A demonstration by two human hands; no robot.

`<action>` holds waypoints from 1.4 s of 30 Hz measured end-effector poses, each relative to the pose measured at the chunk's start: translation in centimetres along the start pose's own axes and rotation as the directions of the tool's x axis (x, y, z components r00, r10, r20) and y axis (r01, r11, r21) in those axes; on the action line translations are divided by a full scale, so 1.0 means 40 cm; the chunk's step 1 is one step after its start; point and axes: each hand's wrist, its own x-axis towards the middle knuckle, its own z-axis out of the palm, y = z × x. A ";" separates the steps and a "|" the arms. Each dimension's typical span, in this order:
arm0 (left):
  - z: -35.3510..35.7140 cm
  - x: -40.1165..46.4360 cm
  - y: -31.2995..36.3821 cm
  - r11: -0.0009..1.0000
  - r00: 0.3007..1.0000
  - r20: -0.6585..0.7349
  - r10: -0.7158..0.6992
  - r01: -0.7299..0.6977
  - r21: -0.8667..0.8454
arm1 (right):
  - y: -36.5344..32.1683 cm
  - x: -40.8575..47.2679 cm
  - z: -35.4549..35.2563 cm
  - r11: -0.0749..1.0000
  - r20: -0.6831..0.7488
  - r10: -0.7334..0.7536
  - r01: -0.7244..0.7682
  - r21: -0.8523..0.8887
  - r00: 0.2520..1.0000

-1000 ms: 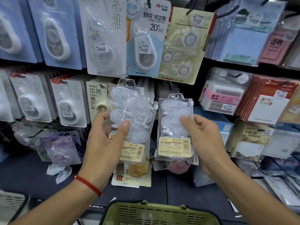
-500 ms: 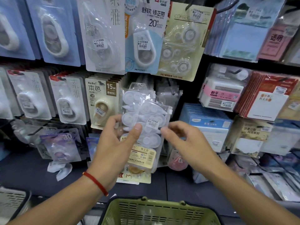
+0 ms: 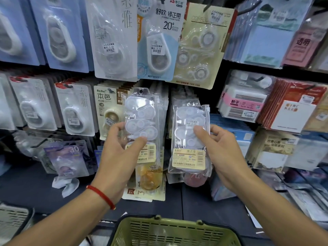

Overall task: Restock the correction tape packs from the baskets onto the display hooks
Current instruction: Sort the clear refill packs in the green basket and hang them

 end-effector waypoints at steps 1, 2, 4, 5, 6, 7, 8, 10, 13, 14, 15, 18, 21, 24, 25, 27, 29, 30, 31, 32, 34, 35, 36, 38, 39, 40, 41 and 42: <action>-0.001 -0.001 0.001 1.000 1.000 0.002 0.004 -0.004 0.005 | -0.002 -0.001 0.001 1.000 0.014 -0.005 0.005 -0.002 1.000; -0.001 -0.002 0.002 1.000 1.000 0.007 0.011 -0.011 0.007 | -0.004 -0.001 0.002 1.000 0.024 -0.005 0.005 0.003 1.000; 0.000 -0.003 0.005 1.000 0.999 0.015 0.029 -0.029 0.004 | -0.005 -0.001 0.001 0.999 0.029 -0.004 0.004 0.033 1.000; 0.001 -0.003 0.007 0.999 0.999 0.017 0.036 -0.036 0.000 | -0.006 -0.001 0.000 0.998 0.028 -0.001 0.000 0.057 1.000; 0.002 -0.003 0.008 0.999 0.999 0.017 0.043 -0.043 -0.004 | -0.008 -0.001 -0.001 0.997 0.024 -0.001 -0.001 0.083 1.000; 0.001 -0.003 0.008 0.999 0.998 0.016 0.053 -0.053 -0.005 | -0.011 -0.001 -0.001 0.995 0.019 -0.004 0.002 0.102 1.000; 0.000 -0.002 0.008 0.998 0.998 0.014 0.063 -0.063 -0.004 | -0.014 -0.002 -0.001 0.993 0.014 -0.004 0.002 0.119 1.000; -0.001 -0.002 0.009 0.997 0.997 0.011 0.079 -0.079 -0.007 | -0.021 -0.006 0.001 0.989 0.002 0.012 -0.012 0.147 1.000; -0.003 -0.003 0.009 0.997 0.996 0.016 0.083 -0.083 -0.006 | -0.025 -0.007 0.001 0.993 -0.031 0.030 -0.026 0.117 0.999; -0.003 -0.004 0.009 0.996 0.996 0.025 0.086 -0.086 -0.006 | -0.022 -0.006 -0.002 1.000 -0.058 0.011 -0.010 0.018 0.998; -0.003 -0.005 0.009 0.996 0.995 0.036 0.090 -0.090 -0.006 | -0.020 -0.005 -0.006 0.990 -0.096 -0.032 0.019 -0.138 0.995; 0.002 -0.011 0.012 0.996 0.992 0.093 0.090 -0.090 -0.003 | -0.012 -0.010 -0.013 0.870 -0.141 -0.202 0.111 -0.481 0.969; 0.017 -0.023 0.009 0.999 0.974 0.225 0.035 -0.028 -0.031 | -0.003 -0.017 0.004 0.921 0.066 -0.125 0.140 -0.362 0.990; 0.043 -0.046 0.003 1.000 0.947 0.322 -0.012 0.014 -0.006 | 0.013 -0.028 0.023 0.947 0.202 -0.082 0.139 -0.290 0.976; 0.049 -0.050 -0.001 1.000 0.946 0.324 -0.023 0.019 0.017 | 0.018 -0.030 0.026 0.960 0.179 -0.082 0.126 -0.248 0.980; 0.055 -0.050 -0.005 0.998 0.949 0.310 -0.056 0.040 0.056 | 0.019 -0.031 0.027 0.985 0.093 -0.070 0.084 -0.151 0.993; 0.054 -0.043 -0.008 0.995 0.947 0.312 -0.076 0.050 0.090 | 0.017 -0.025 0.021 0.992 0.003 -0.051 0.051 -0.114 0.999; 0.052 -0.040 -0.007 0.993 0.946 0.315 -0.075 0.043 0.109 | 0.017 -0.024 0.018 0.992 -0.028 -0.038 0.035 -0.120 0.999; 0.051 -0.039 -0.006 0.993 0.945 0.319 -0.069 0.034 0.114 | 0.017 -0.023 0.014 0.991 -0.044 -0.022 0.016 -0.132 0.999; 0.051 -0.039 -0.005 0.994 0.945 0.322 -0.060 0.028 0.105 | 0.016 -0.022 0.011 0.991 -0.046 -0.007 0.001 -0.134 0.999; 0.053 -0.042 -0.002 0.996 0.945 0.325 -0.043 0.015 0.087 | 0.010 -0.021 0.009 0.993 -0.043 0.000 -0.005 -0.121 0.999; 0.053 -0.043 -0.001 0.997 0.947 0.321 -0.036 0.010 0.081 | 0.007 -0.021 0.011 0.992 -0.037 -0.001 -0.004 -0.125 0.999; 0.054 -0.043 -0.001 0.998 0.948 0.317 -0.033 0.011 0.070 | 0.002 -0.022 0.012 0.991 -0.038 -0.004 -0.001 -0.131 0.999; 0.055 -0.043 -0.001 0.999 0.951 0.308 -0.031 0.017 0.046 | -0.007 -0.027 0.014 0.991 -0.047 -0.025 0.019 -0.136 0.999; 0.056 -0.043 -0.001 0.999 0.952 0.305 -0.033 0.022 0.042 | -0.011 -0.029 0.014 0.990 -0.063 -0.041 0.032 -0.139 0.997; 0.057 -0.042 -0.001 0.999 0.951 0.307 -0.036 0.023 0.046 | -0.011 -0.028 0.013 0.985 -0.078 -0.057 0.043 -0.164 0.995; 0.057 -0.040 -0.002 0.998 0.948 0.317 -0.036 0.016 0.068 | -0.007 -0.023 0.009 0.974 -0.095 -0.081 0.058 -0.220 0.992; 0.057 -0.036 -0.006 0.992 0.942 0.335 -0.029 -0.014 0.124 | 0.000 -0.020 0.005 0.946 -0.105 -0.121 0.082 -0.313 0.987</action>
